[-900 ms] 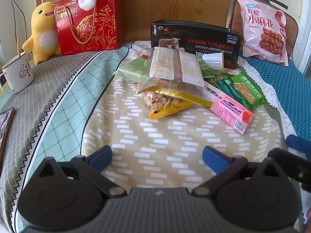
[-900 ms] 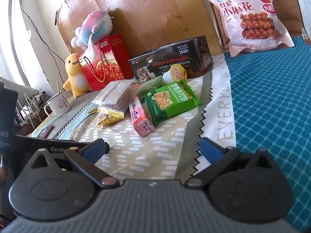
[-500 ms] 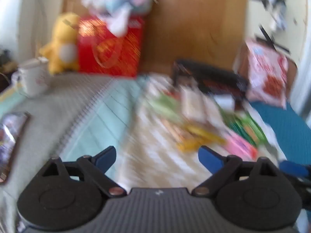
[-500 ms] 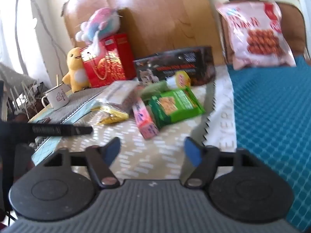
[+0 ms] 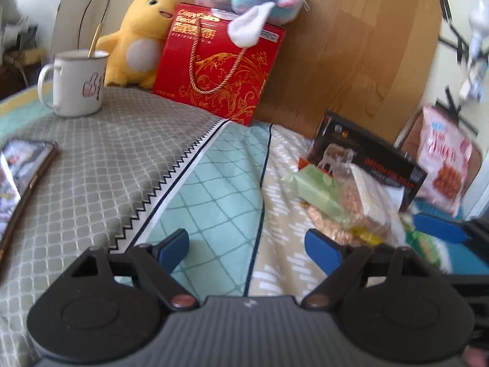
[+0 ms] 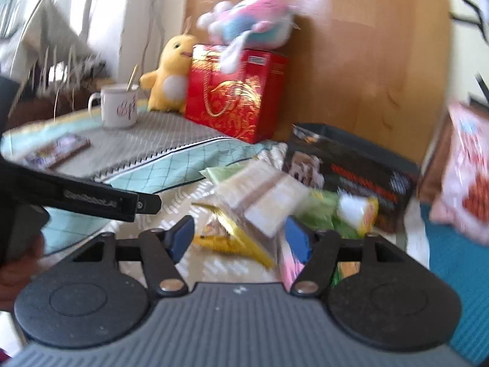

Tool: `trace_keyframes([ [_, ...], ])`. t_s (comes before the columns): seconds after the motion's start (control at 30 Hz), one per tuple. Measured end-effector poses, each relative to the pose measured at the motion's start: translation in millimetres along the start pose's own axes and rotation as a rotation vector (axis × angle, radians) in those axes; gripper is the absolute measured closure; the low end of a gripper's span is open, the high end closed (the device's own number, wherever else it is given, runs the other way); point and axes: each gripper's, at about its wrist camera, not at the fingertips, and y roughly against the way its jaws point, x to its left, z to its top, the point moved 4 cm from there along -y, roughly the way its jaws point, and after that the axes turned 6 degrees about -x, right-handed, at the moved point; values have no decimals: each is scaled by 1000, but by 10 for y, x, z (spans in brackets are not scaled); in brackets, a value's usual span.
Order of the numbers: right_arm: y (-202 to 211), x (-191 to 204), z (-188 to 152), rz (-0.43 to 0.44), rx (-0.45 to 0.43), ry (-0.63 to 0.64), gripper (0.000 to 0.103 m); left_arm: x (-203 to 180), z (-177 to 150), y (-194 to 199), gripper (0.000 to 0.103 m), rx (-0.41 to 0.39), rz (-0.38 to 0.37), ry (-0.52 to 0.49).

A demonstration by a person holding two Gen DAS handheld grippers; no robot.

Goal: Organize snacks

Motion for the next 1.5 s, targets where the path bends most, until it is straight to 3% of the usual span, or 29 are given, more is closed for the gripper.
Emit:
trace_keyframes([
  [0.23,-351,164,24,-47,22,233,34,118,27,-12,15,-16,-59,86],
  [0.33,-336,128,55,-65,1,224,59,121,-6,-17,13,-18,-70,81],
  [0.37,-293,78,94,-57,-8,178,77,112,-3,-24,12,-17,-70,80],
  [0.53,-22,-425,233,-42,-50,-205,89,145,1,-35,11,-15,-82,74],
  [0.57,55,-546,231,-57,-67,-276,99,167,10,-40,11,-12,-87,70],
  [0.73,361,-1301,8,-123,-102,-675,100,202,22,-62,9,-1,-93,41],
  [0.87,434,-1507,-141,-206,-57,-747,95,61,48,-84,8,26,-142,-37],
  [0.93,500,-1396,-104,-180,-68,-686,90,-40,103,-82,8,18,-175,-75],
  [1.1,485,-983,-3,-90,-59,-404,48,-199,341,-128,8,-13,-223,-59],
  [1.2,286,-625,118,-61,-38,-149,36,-220,416,-177,8,-10,-216,-32],
  [1.3,24,-380,177,-54,-28,94,32,-176,404,-162,8,0,-199,-25],
  [1.4,-336,-254,116,-13,52,256,31,-120,370,-163,8,17,-179,-23],
  [1.47,-475,-245,88,-38,33,314,38,-91,350,-169,8,29,-171,-16],
  [1.5,-533,-286,100,-38,39,306,48,-87,341,-173,8,35,-170,-16],
])
